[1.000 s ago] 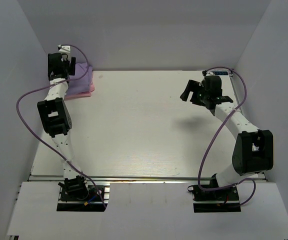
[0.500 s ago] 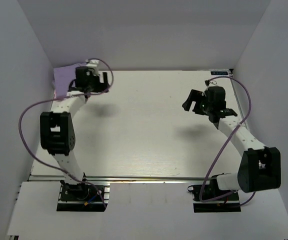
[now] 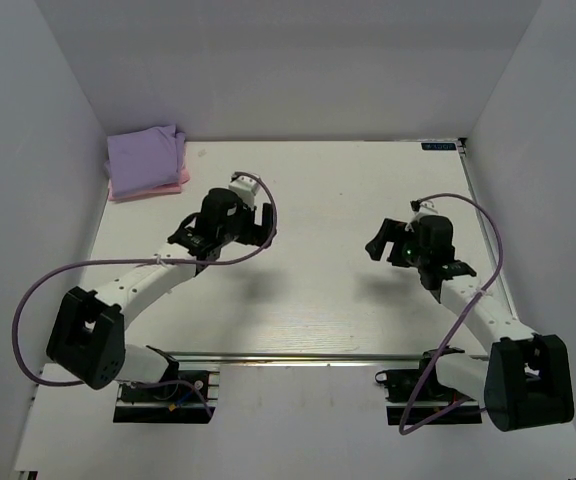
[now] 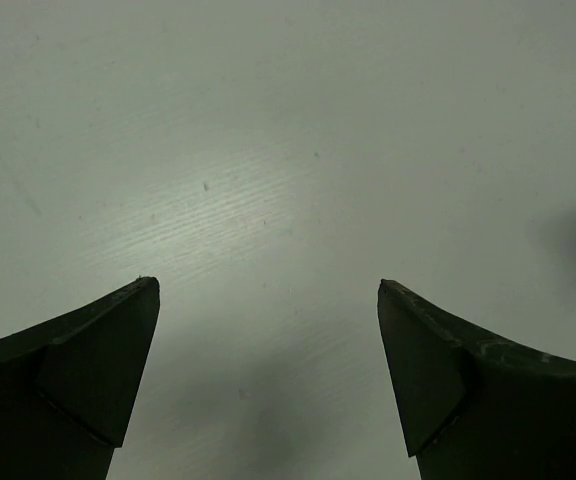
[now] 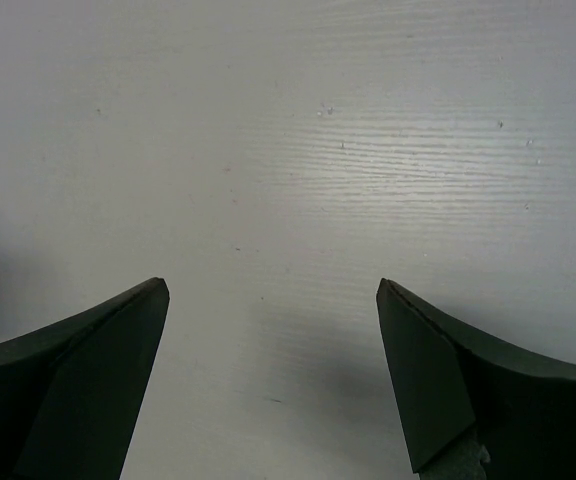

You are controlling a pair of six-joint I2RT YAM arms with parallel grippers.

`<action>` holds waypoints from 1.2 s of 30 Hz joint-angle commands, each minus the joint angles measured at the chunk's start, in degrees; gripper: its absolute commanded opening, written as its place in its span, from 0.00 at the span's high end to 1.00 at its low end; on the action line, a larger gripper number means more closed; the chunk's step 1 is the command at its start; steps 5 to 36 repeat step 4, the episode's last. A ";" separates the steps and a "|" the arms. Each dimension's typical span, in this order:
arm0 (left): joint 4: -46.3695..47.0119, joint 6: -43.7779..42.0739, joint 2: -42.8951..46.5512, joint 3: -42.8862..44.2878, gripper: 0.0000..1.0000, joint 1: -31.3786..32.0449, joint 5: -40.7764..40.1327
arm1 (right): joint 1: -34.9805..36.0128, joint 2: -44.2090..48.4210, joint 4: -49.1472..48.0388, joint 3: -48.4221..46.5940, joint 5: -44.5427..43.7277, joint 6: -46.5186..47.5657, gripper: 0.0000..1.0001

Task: Fold and stack the t-shirts
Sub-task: Put the neatly folded tshirt into the corner of the board with the left arm

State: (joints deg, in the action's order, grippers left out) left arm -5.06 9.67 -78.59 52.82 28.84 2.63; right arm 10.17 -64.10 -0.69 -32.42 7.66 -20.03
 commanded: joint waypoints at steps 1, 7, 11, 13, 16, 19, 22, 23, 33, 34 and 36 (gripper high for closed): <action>-3.11 1.84 3.09 -0.79 0.00 2.44 -6.40 | -0.07 1.34 -5.45 1.74 -0.19 0.17 0.10; -5.57 1.84 4.40 -0.79 0.00 3.85 -9.14 | -0.15 2.22 -8.62 4.38 3.32 -0.45 0.10; -5.57 1.84 4.40 -0.79 0.00 3.85 -9.14 | -0.15 2.22 -8.62 4.38 3.32 -0.45 0.10; -5.57 1.84 4.40 -0.79 0.00 3.85 -9.14 | -0.15 2.22 -8.62 4.38 3.32 -0.45 0.10; -5.57 1.84 4.40 -0.79 0.00 3.85 -9.14 | -0.15 2.22 -8.62 4.38 3.32 -0.45 0.10; -5.57 1.84 4.40 -0.79 0.00 3.85 -9.14 | -0.15 2.22 -8.62 4.38 3.32 -0.45 0.10; -5.57 1.84 4.40 -0.79 0.00 3.85 -9.14 | -0.15 2.22 -8.62 4.38 3.32 -0.45 0.10; -5.57 1.84 4.40 -0.79 0.00 3.85 -9.14 | -0.15 2.22 -8.62 4.38 3.32 -0.45 0.10; -5.57 1.84 4.40 -0.79 0.00 3.85 -9.14 | -0.15 2.22 -8.62 4.38 3.32 -0.45 0.10; -5.57 1.84 4.40 -0.79 0.00 3.85 -9.14 | -0.15 2.22 -8.62 4.38 3.32 -0.45 0.10; -5.57 1.84 4.40 -0.79 0.00 3.85 -9.14 | -0.15 2.22 -8.62 4.38 3.32 -0.45 0.10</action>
